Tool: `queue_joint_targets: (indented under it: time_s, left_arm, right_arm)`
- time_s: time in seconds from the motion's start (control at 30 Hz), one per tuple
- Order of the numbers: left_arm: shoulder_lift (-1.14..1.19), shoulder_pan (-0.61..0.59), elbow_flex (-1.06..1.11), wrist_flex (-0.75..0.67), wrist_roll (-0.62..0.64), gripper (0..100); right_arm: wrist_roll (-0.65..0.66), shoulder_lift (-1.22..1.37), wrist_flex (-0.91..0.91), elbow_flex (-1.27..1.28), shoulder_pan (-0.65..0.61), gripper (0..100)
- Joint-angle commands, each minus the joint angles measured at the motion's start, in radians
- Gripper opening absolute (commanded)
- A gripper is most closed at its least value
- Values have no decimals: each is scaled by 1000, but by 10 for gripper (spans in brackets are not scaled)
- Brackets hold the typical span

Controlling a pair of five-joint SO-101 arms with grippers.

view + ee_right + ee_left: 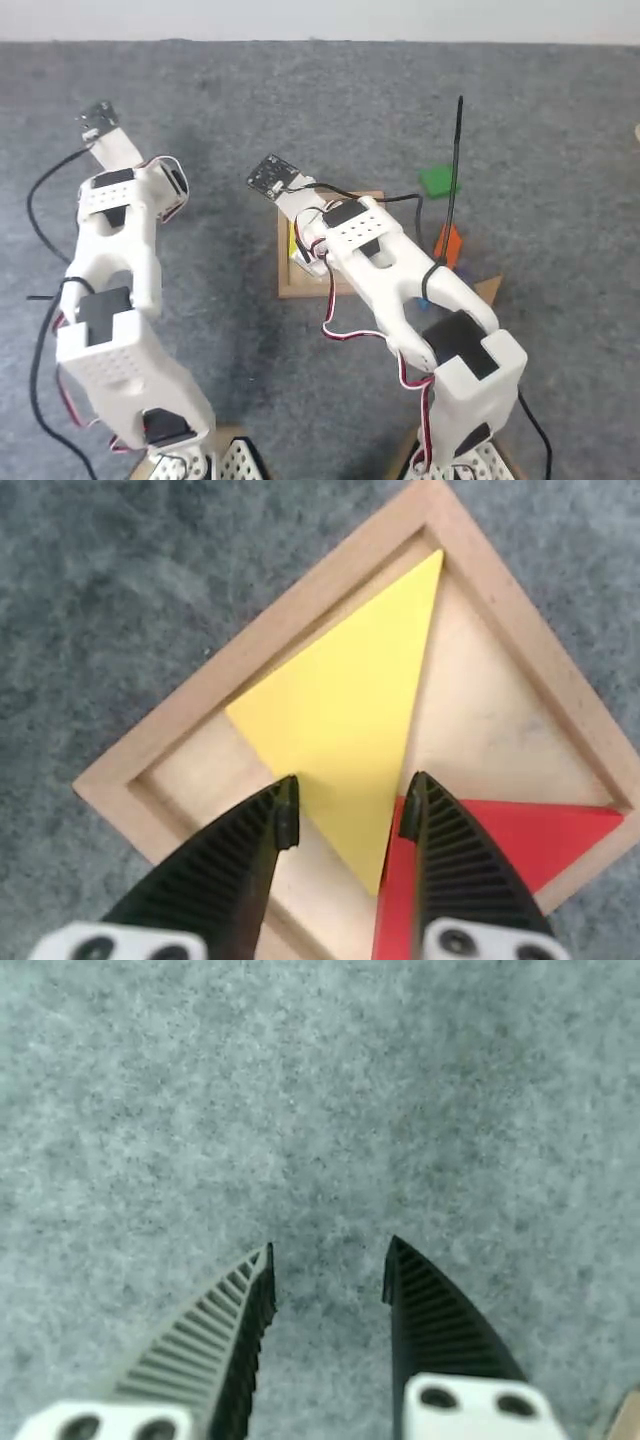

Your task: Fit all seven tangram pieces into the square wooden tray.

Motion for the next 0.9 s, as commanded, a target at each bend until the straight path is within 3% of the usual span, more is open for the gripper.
queue_joint_targets:
  time_s: [0.0,0.3,0.57,0.87]
  left_arm:
    - [-15,8,-18,-21,-28,185]
    - [-15,8,-18,-21,-28,185]
    - [-15,8,-18,-21,-28,185]
    - [-15,9,-18,-21,-28,185]
  right_arm:
    - [-12,-71,21,9,41,184]
    - [-78,-226,-77,31,-36,187]
    - [-222,-33,-208,-6,-62,188]
    - [-404,102,-108,-163,-48,188]
